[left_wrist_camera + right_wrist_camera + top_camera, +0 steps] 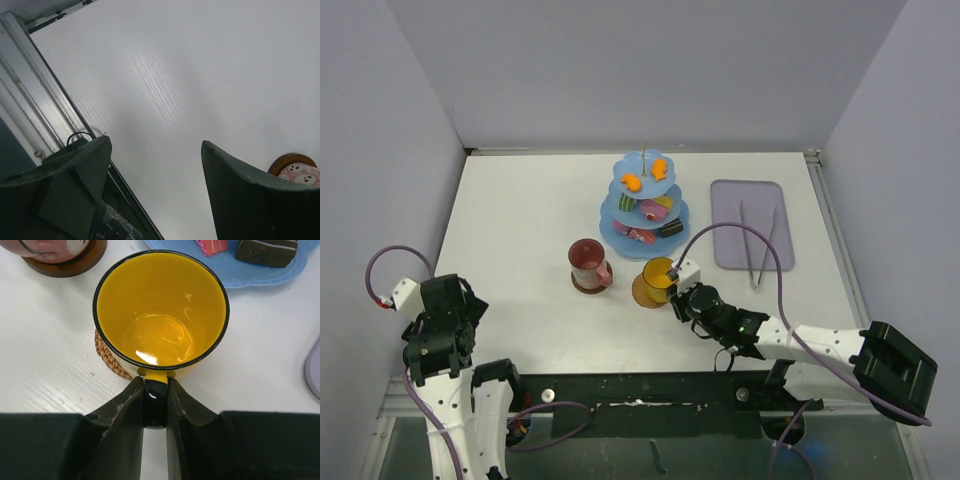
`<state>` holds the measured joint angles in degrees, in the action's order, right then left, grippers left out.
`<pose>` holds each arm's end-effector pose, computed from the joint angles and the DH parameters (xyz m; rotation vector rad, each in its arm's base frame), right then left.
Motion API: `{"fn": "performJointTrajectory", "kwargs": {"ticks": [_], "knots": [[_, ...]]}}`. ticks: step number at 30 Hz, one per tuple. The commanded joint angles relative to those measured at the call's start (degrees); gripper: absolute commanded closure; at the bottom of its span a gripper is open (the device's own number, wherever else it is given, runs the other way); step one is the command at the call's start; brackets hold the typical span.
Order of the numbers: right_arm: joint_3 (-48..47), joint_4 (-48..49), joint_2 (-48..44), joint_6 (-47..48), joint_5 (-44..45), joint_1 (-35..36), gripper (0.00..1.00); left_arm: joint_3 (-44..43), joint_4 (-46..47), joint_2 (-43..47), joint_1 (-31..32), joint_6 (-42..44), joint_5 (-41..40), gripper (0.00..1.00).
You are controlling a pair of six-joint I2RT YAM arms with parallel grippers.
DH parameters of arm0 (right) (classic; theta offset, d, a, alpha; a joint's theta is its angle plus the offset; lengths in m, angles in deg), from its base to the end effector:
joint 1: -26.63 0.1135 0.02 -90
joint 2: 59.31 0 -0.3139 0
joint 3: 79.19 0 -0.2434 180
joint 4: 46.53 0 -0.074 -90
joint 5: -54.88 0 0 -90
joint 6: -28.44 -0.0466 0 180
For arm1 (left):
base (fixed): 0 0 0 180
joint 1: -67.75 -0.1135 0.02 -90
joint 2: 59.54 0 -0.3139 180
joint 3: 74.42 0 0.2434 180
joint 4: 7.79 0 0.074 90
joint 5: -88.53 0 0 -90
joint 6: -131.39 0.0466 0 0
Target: Serve the afternoon tea
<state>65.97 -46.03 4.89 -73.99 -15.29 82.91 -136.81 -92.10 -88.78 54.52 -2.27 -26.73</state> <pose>0.1235 0.1565 0.2199 -0.5701 1.9843 0.3882 0.0176 0.0246 0.3095 -1.2904 1.9899 0.2925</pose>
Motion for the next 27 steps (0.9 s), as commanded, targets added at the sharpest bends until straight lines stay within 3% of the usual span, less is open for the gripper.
{"fn": "performJointTrajectory", "kwargs": {"ticks": [1, 13, 27], "knots": [[-4.52, 7.43, -1.50, 1.24, 0.07, -0.28, 1.00, 0.01, 2.73, -0.20, -0.38, 0.77, 0.11, 0.30], [-2.76, 11.90, 9.59, -0.02, -4.98, -0.53, 1.00, 0.07, 2.91, -0.25, -0.37, 0.93, 0.32, 0.30], [-1.72, 9.48, 9.65, 1.75, -0.02, -2.81, 1.00, 0.15, 3.07, -0.45, -0.39, 1.19, 0.51, 0.30]]}}
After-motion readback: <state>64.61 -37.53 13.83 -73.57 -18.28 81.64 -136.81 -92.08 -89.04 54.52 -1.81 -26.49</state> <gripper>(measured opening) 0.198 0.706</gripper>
